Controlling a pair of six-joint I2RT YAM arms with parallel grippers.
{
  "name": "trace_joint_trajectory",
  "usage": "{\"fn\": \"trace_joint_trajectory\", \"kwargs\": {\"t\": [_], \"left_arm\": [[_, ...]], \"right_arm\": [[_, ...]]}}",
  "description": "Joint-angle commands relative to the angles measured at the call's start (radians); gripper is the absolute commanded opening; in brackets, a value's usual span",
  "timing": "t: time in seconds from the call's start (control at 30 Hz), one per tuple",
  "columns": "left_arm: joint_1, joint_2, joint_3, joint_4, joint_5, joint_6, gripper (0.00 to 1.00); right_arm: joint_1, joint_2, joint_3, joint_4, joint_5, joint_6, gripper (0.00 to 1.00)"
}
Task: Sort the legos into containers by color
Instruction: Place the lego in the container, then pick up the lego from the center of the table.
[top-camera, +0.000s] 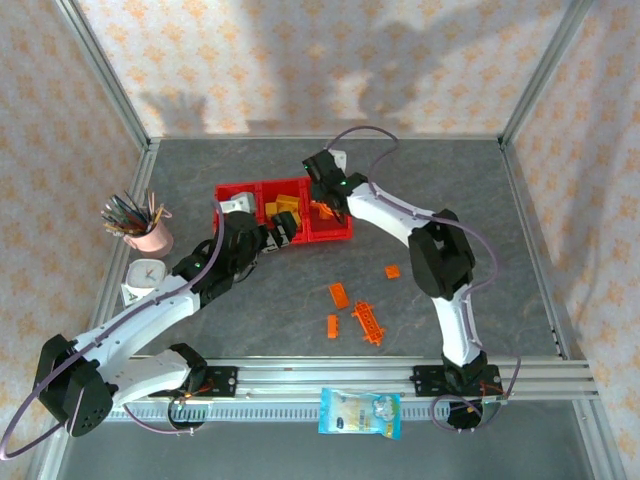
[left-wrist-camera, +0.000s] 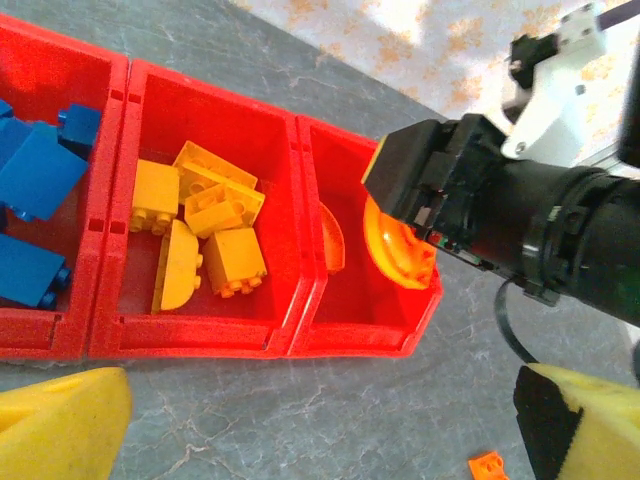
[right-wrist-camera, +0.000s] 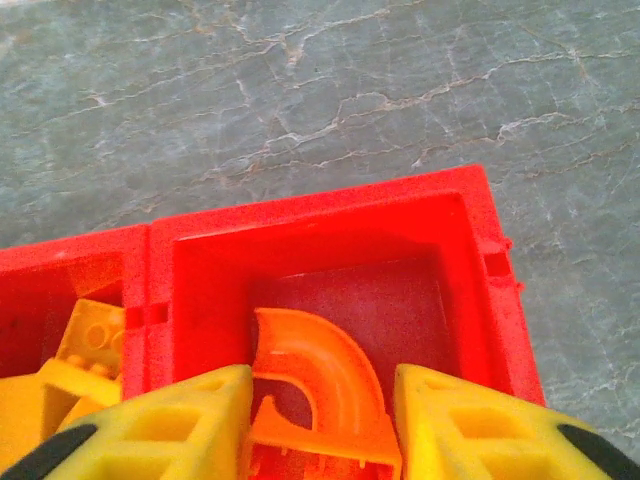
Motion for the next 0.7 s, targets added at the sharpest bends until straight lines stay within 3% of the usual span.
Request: {"fn": "trace_joint_trajectory", "kwargs": {"t": [0.0, 0.23, 0.4, 0.67], "left_arm": [[0.014, -0.001, 0.035, 0.011, -0.015, 0.025, 0.99], [0.016, -0.010, 0.031, -0.005, 0.012, 0.024, 0.99], [0.012, -0.024, 0.001, 0.004, 0.052, 0.012, 0.99], [-0.027, -0.026, -0.050, 0.059, 0.098, -0.026, 0.99]], "right_arm": [[-0.009, 0.001, 0.059, -0.042, 0.042, -0.007, 0.44], [-0.012, -0.188, -0.150, 0.030, 0.074, -0.007, 0.56], [-0.046, -0.395, -0.410, 0.073, 0.076, 0.027, 0.63], [-0.116, -0.633, -0.735, 0.068, 0.011, 0.057, 0.73]]}}
